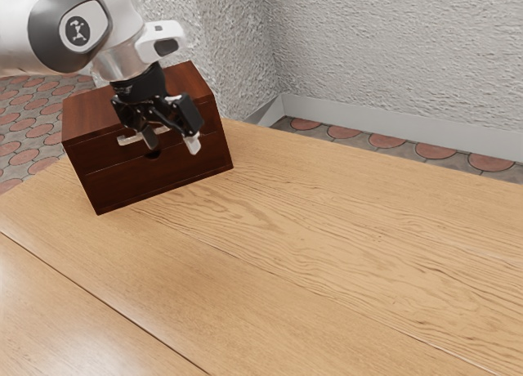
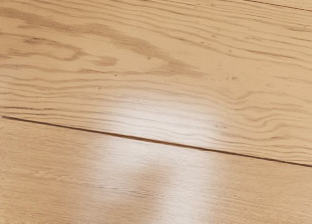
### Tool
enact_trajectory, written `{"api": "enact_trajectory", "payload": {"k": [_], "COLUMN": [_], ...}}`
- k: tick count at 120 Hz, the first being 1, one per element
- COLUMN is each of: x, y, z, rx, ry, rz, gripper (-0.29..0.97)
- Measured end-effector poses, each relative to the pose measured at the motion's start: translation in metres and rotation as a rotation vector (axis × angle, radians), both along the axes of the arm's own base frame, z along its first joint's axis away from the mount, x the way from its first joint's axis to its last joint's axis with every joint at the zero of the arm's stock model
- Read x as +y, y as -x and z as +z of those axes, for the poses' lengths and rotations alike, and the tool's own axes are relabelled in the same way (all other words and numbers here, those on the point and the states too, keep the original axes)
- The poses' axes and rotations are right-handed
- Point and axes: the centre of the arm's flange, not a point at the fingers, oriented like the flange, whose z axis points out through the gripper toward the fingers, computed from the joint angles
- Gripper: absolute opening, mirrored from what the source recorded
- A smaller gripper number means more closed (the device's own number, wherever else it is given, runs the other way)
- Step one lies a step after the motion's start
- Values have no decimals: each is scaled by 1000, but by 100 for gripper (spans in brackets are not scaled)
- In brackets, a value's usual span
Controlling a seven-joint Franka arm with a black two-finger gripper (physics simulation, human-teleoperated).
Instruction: Pull the drawer handle with one arm to open the drawer
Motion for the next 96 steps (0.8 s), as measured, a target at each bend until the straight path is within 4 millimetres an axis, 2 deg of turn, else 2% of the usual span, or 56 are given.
{"api": "enact_trajectory", "payload": {"k": [26, 36, 38, 43, 46, 50, 54, 64, 76, 85, 96], "x": [26, 27, 25, 20, 18, 16, 15, 17, 24, 38, 47], "y": [6, 11, 15, 34, 44, 51, 54, 50, 28, 7, -7], "z": [3, 40, 53, 100, 119, 131, 135, 127, 86, 52, 29], "rx": [-6, -68, -87, -159, -183, -194, -188, -151, -56, 31, 79], "ry": [-2, -31, -40, -72, -91, -113, -132, -183, -202, -245, -286], "rz": [43, 35, 27, 5, -10, -37, -69, -172, -288, -340, -428], "gripper": [68, 68, 68, 68, 68, 68, 68, 68, 68, 68, 68]}}
